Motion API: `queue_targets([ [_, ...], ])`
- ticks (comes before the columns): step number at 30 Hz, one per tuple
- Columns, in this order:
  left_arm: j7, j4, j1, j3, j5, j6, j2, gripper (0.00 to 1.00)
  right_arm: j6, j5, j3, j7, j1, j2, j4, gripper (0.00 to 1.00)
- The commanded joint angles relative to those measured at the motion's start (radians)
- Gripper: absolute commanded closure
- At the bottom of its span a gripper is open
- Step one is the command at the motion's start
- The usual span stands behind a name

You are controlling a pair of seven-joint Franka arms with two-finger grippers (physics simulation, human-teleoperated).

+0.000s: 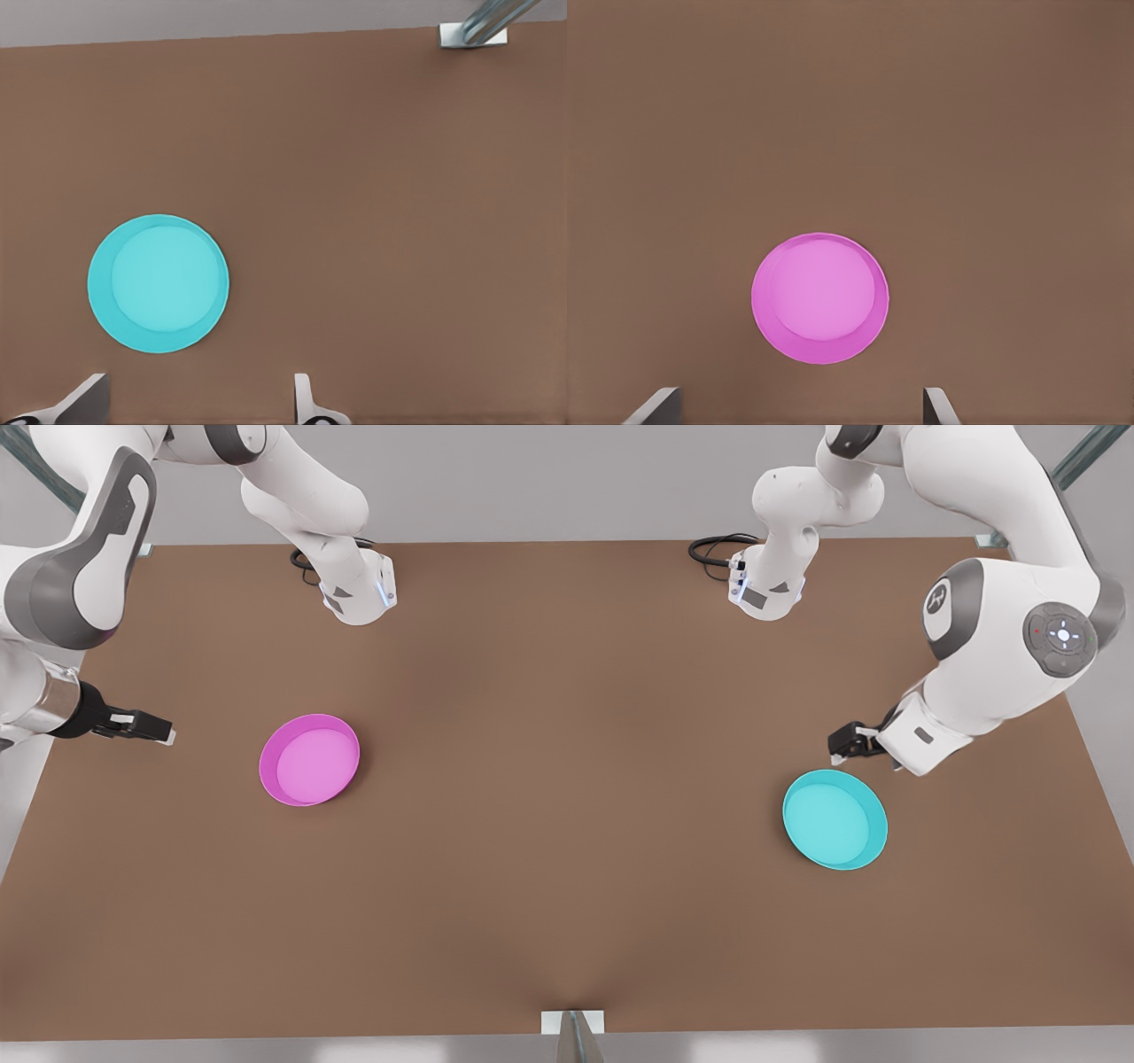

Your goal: Flip the blue plate over with the left arm, and stack the pink plate on top of the blue plate with the right arm

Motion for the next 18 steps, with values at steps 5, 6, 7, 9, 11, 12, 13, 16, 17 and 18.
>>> queue_targets([
  [5,-0.012,0.008,0.137,-0.001,-0.153,0.022,0.304,0.0,0.001,-0.002,0.0,0.0,0.0,0.0,-0.001,0.0],
  [6,0.002,0.006,0.162,-0.003,-0.154,0.076,0.362,0.0,0.0,-0.002,0.0,0.0,0.002,0.0,-0.001,0.0],
  [7,0.08,-0.001,0.189,-0.008,-0.153,0.102,0.386,0.0,0.0,-0.002,0.0,0.0,0.002,0.0,-0.002,0.0],
  [9,0.302,0.003,0.326,-0.011,-0.213,0.105,0.436,0.0,0.0,-0.002,0.0,0.0,0.003,0.001,-0.002,0.0],
  [11,0.299,0.011,0.369,-0.02,-0.231,0.107,0.497,0.0,0.0,-0.002,0.0,0.0,0.009,0.001,-0.002,0.0],
  [12,0.321,0.009,0.426,-0.043,-0.256,0.137,0.532,0.0,0.0,-0.002,0.0,0.0,0.006,0.001,-0.002,0.0],
  [13,0.352,-0.003,0.43,-0.043,-0.251,0.199,0.534,0.0,0.0,-0.002,0.0,0.0,0.006,0.001,-0.002,0.0],
  [16,0.355,-0.092,0.469,-0.041,-0.239,0.255,0.509,0.0,-0.002,-0.002,0.0,0.0,0.005,0.001,-0.002,0.0],
  [17,0.355,-0.294,0.461,-0.041,-0.202,0.436,0.394,0.0,-0.002,-0.002,0.0,0.0,0.005,0.001,-0.002,0.0],
  [18,0.358,-0.35,0.476,-0.041,-0.199,0.49,0.386,0.0,0.0,-0.002,0.0,0.0,0.005,0.001,-0.002,0.0],
])
